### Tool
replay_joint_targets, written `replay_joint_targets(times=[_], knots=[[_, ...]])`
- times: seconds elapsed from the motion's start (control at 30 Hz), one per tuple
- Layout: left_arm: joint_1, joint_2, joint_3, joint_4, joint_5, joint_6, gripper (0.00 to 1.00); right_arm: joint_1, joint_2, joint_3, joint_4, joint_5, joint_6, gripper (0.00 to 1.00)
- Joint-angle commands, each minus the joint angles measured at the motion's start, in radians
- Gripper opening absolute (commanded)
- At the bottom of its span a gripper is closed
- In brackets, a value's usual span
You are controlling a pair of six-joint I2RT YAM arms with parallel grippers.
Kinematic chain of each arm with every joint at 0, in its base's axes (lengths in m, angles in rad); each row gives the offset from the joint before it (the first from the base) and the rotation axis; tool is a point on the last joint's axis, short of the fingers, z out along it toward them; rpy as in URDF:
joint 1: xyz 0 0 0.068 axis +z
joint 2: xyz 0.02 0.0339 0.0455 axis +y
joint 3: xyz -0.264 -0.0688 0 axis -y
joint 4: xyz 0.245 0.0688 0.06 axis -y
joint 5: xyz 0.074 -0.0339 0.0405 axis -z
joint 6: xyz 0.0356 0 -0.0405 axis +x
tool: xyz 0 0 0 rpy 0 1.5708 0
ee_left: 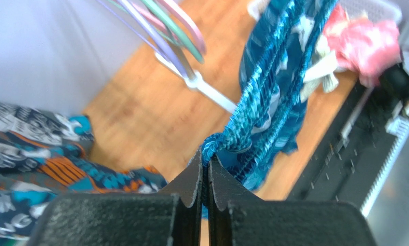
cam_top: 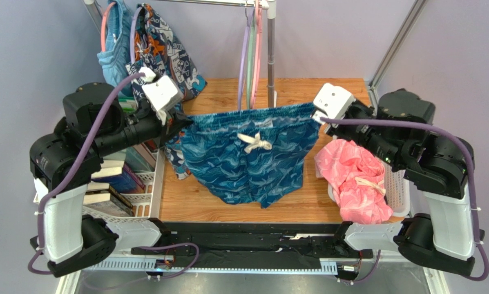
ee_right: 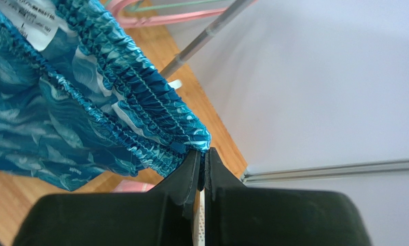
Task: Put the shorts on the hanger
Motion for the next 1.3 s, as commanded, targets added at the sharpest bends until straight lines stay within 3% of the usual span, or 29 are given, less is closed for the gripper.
replay_joint_targets(times=[0.0, 0.07, 0.2, 0.37, 0.53, 0.63, 0.73, 0.77, 0.8, 0.83, 0.87, 0.93, 1.0, 1.07, 1.2, 1.27], knots=[[0.005, -0.080, -0.236, -0.134, 0.039, 0.026, 0.00, 0.040, -0.020, -0.137, -0.191, 0.034, 0.009, 0.00], [0.007, -0.134, -0.441, -0.082, -0.014, -0.007, 0.00, 0.039, -0.035, -0.301, -0.156, 0.022, 0.035, 0.00], [0.011, -0.134, -0.739, 0.080, -0.164, -0.081, 0.00, 0.025, -0.091, -0.634, 0.086, -0.004, 0.049, 0.00], [0.094, -0.068, -1.007, 0.278, -0.072, -0.185, 0.00, -0.081, -0.092, -0.967, 0.364, -0.125, 0.135, 0.00], [0.092, -0.029, -1.249, 0.587, -0.078, -0.239, 0.00, -0.101, -0.054, -1.154, 0.539, -0.222, 0.201, 0.00], [0.094, 0.066, -1.240, 0.583, -0.074, -0.219, 0.00, -0.101, -0.022, -1.190, 0.566, -0.262, 0.213, 0.09], [0.111, 0.122, -1.194, 0.526, -0.025, -0.204, 0.09, -0.101, -0.034, -1.207, 0.530, -0.308, 0.199, 0.27], [0.120, 0.124, -1.182, 0.506, 0.032, -0.201, 0.13, -0.101, -0.040, -1.205, 0.511, -0.306, 0.201, 0.41], [0.131, 0.116, -1.169, 0.471, 0.050, -0.199, 0.16, -0.101, -0.063, -1.188, 0.497, -0.305, 0.201, 0.46], [0.149, 0.083, -1.157, 0.457, 0.073, -0.198, 0.24, -0.101, -0.077, -1.173, 0.480, -0.303, 0.209, 0.50], [0.160, 0.058, -1.148, 0.420, 0.118, -0.192, 0.41, -0.101, -0.091, -1.152, 0.443, -0.299, 0.210, 0.60], [0.171, -0.037, -1.122, 0.385, 0.141, -0.192, 0.48, -0.101, -0.140, -1.075, 0.408, -0.290, 0.219, 0.70], [0.172, -0.106, -1.090, 0.320, 0.166, -0.156, 0.67, -0.103, -0.169, -1.014, 0.342, -0.268, 0.235, 0.85], [0.172, -0.195, -1.018, 0.253, 0.184, -0.141, 0.78, -0.101, -0.204, -0.919, 0.290, -0.244, 0.244, 0.91], [0.174, -0.203, -0.713, 0.116, 0.225, -0.081, 0.79, -0.103, -0.258, -0.787, 0.247, -0.207, 0.252, 0.98], [0.174, -0.166, -0.599, 0.113, 0.175, -0.086, 0.75, -0.103, -0.273, -0.738, 0.247, -0.204, 0.256, 0.98]])
